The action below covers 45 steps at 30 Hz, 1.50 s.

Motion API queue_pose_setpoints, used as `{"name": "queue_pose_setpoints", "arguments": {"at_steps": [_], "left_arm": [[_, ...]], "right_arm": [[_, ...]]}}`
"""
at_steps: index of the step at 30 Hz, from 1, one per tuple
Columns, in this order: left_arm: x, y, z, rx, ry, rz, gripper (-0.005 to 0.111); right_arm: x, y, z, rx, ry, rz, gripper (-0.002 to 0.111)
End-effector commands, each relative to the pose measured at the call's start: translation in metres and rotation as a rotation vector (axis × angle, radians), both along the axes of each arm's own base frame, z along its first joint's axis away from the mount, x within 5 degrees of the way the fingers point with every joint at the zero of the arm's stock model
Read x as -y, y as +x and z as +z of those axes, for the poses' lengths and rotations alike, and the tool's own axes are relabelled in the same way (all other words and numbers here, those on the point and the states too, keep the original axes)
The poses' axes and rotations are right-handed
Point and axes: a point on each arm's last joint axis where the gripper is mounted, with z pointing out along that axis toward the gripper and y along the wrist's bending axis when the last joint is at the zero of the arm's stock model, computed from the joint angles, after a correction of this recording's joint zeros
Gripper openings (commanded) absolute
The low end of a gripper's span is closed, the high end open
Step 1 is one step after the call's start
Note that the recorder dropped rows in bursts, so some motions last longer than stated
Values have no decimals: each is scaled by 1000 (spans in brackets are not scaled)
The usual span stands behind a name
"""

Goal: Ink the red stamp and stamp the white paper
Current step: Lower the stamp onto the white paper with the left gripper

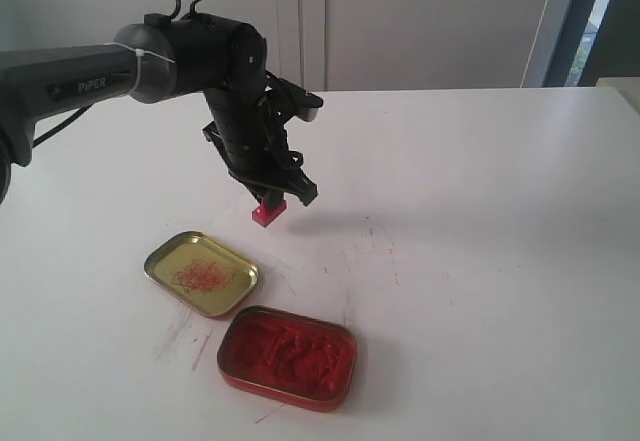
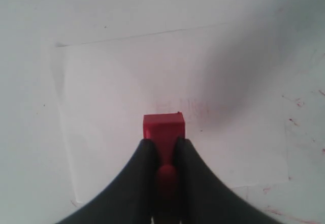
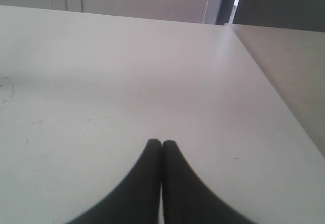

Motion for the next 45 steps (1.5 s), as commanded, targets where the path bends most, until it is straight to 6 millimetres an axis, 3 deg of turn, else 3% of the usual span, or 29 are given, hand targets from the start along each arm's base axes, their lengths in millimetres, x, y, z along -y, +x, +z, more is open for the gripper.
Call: {"name": "queue_pose_setpoints", "arguments": {"at_steps": [1, 45], "left_arm": [[2, -2, 0, -24, -14, 14, 0], [-3, 4, -5, -40, -49, 42, 0]], "right_arm": [[0, 0, 0, 9, -10, 3, 0], [0, 0, 0, 9, -10, 3, 0]]}}
